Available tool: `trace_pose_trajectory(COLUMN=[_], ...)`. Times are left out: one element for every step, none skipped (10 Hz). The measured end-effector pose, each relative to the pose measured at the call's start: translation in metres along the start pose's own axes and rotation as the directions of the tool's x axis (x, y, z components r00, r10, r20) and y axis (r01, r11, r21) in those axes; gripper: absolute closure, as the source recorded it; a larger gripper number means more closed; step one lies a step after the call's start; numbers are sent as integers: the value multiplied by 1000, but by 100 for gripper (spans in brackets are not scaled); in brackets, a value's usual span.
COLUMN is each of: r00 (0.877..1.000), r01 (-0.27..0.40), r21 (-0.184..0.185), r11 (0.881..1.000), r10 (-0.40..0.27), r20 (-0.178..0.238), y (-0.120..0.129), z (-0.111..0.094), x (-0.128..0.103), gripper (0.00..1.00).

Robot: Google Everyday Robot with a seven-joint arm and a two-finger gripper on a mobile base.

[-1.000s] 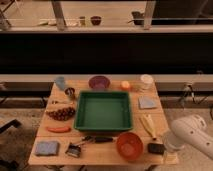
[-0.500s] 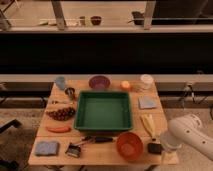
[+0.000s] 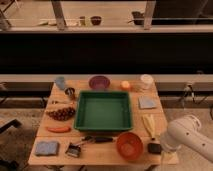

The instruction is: Place eraser in tray

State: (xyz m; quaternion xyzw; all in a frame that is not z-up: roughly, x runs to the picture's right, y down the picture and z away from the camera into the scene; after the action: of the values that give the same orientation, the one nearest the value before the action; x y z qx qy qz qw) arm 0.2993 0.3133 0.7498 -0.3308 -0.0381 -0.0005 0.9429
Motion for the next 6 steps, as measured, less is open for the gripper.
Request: trace_pose_trajectory(r00=[1000,1000,1000,1000,1000,1000], r01=[-4,-8,-11,-12,-17,-23], r21=[6,14,15,17,17,18], r11=[1000,1000,1000,1000,1000,1000], r10=[4,8,11,12,17,24], r20=[0,-4,-5,-9,-11,-17], y=[1,1,1,0,1,1], z=[-1,-1,0,1,2,3], x=[1,3,4,6,8,12], gripper=[20,20,20,20,20,20])
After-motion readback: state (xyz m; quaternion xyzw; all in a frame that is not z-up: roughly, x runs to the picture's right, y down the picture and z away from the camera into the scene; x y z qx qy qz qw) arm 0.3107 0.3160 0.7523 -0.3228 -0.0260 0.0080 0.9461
